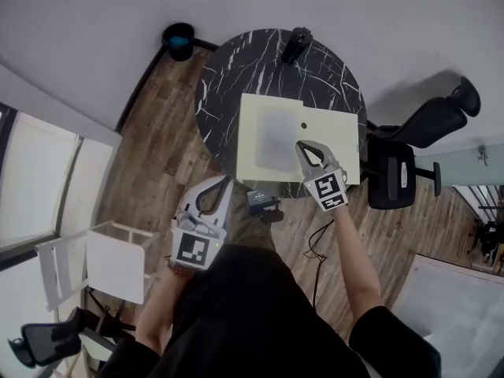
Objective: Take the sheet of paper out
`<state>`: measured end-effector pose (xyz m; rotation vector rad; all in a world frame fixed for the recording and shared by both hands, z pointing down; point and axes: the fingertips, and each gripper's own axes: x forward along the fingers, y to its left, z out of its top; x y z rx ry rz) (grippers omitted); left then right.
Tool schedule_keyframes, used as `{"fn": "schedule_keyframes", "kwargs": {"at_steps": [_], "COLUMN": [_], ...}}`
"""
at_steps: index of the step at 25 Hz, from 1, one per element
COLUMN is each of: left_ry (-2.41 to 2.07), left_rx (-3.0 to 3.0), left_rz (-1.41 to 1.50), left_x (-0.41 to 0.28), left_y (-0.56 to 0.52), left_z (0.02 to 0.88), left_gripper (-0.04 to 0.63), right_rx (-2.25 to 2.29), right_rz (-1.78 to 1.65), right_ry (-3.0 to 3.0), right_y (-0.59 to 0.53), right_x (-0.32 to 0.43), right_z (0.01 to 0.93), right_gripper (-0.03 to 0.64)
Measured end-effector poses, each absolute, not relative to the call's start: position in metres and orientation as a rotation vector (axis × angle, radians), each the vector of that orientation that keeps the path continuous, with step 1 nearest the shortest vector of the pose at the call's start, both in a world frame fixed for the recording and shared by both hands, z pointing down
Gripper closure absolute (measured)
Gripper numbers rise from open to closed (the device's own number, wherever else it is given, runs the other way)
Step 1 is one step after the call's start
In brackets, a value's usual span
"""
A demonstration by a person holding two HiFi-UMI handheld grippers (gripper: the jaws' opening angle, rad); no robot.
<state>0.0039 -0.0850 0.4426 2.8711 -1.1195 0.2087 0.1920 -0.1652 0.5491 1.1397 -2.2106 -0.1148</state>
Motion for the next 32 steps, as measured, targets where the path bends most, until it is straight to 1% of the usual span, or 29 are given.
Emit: {"fn": "schedule_keyframes", "kwargs": {"at_steps": [9, 19, 32], "left_ry": [-1.052, -0.988, -1.024], "left_rx": [2.919, 2.924, 2.857], "left_rz": [0.199, 0.225, 0.263], "left_x": [0.015, 0.026, 0.018], "left_y": [-0.092, -0.096, -0.107], "left_z": [0.449, 0.465, 0.482], "left_gripper": [0.594, 0.594, 0.594], "right_rx": [1.044, 0.816, 0.763], "right_rz": [-0.075, -0.014, 0.099], "right_ry": [-2.110, -2.002, -1.906], "right_y": [-0.182, -0.182, -0.188], "right_x": [0.216, 0.232, 0.251], "right_z": [0.602, 0.685, 0.745], "right_gripper": [0.618, 0.618, 0.617]}}
